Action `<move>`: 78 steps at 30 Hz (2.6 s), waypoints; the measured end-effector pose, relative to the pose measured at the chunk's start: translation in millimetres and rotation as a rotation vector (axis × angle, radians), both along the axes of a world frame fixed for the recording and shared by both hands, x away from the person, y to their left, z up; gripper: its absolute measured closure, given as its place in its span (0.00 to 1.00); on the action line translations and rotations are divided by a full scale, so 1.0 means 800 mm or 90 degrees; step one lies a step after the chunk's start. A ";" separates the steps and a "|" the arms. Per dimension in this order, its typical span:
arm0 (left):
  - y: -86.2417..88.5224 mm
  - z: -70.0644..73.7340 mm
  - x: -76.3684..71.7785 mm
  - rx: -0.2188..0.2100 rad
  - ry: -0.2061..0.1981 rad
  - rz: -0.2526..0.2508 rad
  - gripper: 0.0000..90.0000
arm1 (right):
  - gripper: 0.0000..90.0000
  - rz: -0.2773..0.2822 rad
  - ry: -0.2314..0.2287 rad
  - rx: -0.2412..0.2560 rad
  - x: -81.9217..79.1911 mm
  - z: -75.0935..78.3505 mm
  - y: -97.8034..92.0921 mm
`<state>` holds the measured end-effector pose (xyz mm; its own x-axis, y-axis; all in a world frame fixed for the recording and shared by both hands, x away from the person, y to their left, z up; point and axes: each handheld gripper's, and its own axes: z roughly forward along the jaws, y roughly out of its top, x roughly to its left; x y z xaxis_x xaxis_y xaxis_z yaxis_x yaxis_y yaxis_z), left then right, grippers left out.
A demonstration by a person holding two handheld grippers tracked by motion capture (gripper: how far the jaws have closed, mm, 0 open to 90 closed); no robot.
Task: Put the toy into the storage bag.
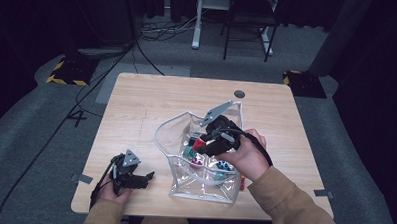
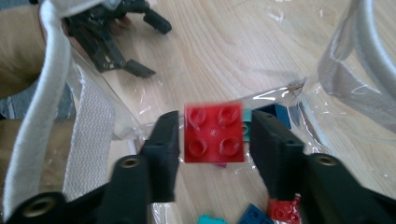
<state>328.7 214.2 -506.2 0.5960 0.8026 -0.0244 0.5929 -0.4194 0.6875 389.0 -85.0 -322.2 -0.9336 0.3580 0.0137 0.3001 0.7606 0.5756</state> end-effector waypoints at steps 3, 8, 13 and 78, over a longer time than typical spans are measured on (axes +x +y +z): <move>0.000 0.000 0.000 0.000 0.000 0.000 0.17 | 0.50 -0.005 -0.004 0.021 -0.001 0.004 -0.005; 0.000 0.000 0.000 0.000 0.000 0.000 0.17 | 0.50 -0.017 -0.026 0.071 -0.007 0.021 -0.023; 0.000 0.000 0.000 0.000 0.000 0.000 0.17 | 0.50 -0.030 -0.046 0.107 -0.013 0.036 -0.044; -0.001 0.000 0.003 0.000 0.001 0.002 0.17 | 0.49 -0.308 0.020 0.081 0.071 -0.097 -0.211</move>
<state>330.9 213.7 -506.1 0.5938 0.8042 -0.0249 0.5949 -0.4180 0.6866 446.1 -253.5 -400.2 -0.6591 0.7439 0.1109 0.6201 0.4540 0.6398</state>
